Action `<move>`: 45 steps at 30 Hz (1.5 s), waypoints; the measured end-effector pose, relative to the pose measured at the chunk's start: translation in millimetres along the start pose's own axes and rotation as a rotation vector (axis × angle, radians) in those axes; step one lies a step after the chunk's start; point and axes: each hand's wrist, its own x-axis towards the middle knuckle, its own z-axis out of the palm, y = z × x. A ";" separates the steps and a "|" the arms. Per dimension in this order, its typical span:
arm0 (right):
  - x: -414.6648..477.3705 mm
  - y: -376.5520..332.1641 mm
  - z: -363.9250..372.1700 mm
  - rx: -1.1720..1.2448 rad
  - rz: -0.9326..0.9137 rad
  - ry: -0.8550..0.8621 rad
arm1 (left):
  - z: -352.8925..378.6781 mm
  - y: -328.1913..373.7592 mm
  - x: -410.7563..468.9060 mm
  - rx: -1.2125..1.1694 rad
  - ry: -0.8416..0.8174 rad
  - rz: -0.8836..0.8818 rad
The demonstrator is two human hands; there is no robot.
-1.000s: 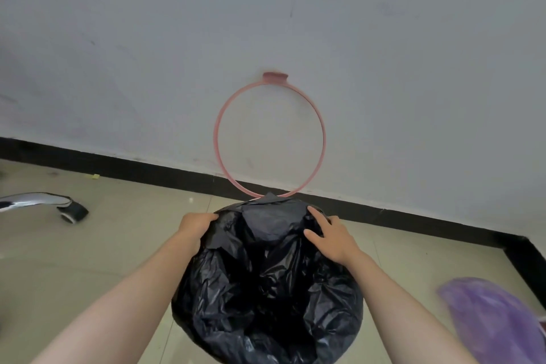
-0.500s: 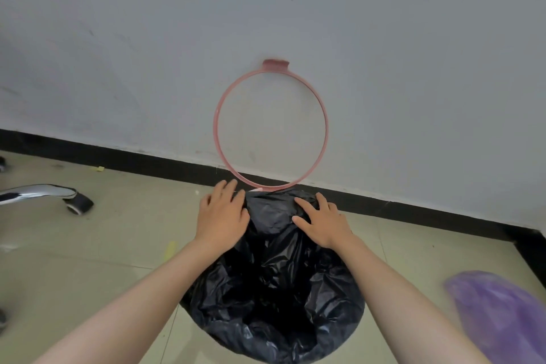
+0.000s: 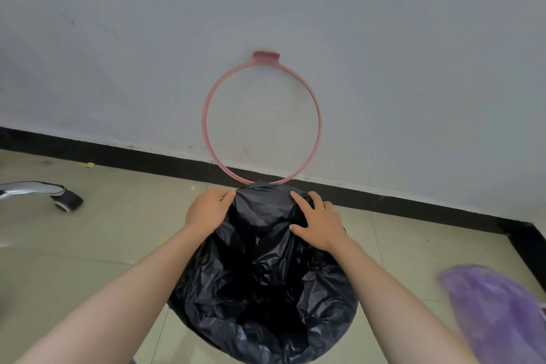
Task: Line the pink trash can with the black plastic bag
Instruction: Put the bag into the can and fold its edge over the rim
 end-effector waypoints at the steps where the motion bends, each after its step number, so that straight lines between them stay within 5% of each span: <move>1: 2.6 -0.5 -1.7 0.010 0.017 -0.023 | -0.8 0.5 0.8 -0.013 -0.020 -0.037; 5: 12.2 1.2 -8.3 0.065 0.053 -0.127 | -1.2 1.4 4.9 -0.090 -0.133 -0.173; 9: 11.3 0.1 -13.5 0.093 0.055 -0.179 | -2.6 0.5 -5.6 0.127 0.104 -0.034; 11: 2.0 -2.1 -18.0 0.114 0.029 -0.056 | -6.9 -1.0 -15.3 0.302 0.127 0.089; 15: -21.8 -15.8 -6.6 -0.315 -0.328 0.457 | -0.3 -12.7 -38.3 0.520 -0.026 0.162; 19: -15.9 -34.0 11.1 -0.586 -0.576 0.200 | 2.2 -17.5 -41.8 0.247 -0.090 0.124; 23: 3.9 -38.8 15.2 -0.587 -0.425 0.004 | 2.1 -12.3 -45.5 0.068 -0.057 0.115; 31: -34.2 -14.3 5.0 -0.554 -0.581 0.136 | 3.0 -7.8 -50.4 0.123 -0.067 0.079; 36: -48.5 15.5 2.8 -0.744 -0.366 -0.300 | 2.3 -8.2 -48.7 0.158 -0.109 0.045; 40: -51.9 12.7 -1.3 -0.769 -0.292 -0.372 | -1.5 -3.0 -51.6 0.395 -0.126 0.021; 43: -61.1 1.4 -8.1 -0.553 -0.372 -0.245 | -5.1 8.0 -62.7 0.635 -0.006 0.228; 45: -74.1 -6.7 -9.9 -0.430 -0.390 -0.308 | 1.4 13.6 -74.1 0.739 -0.142 0.504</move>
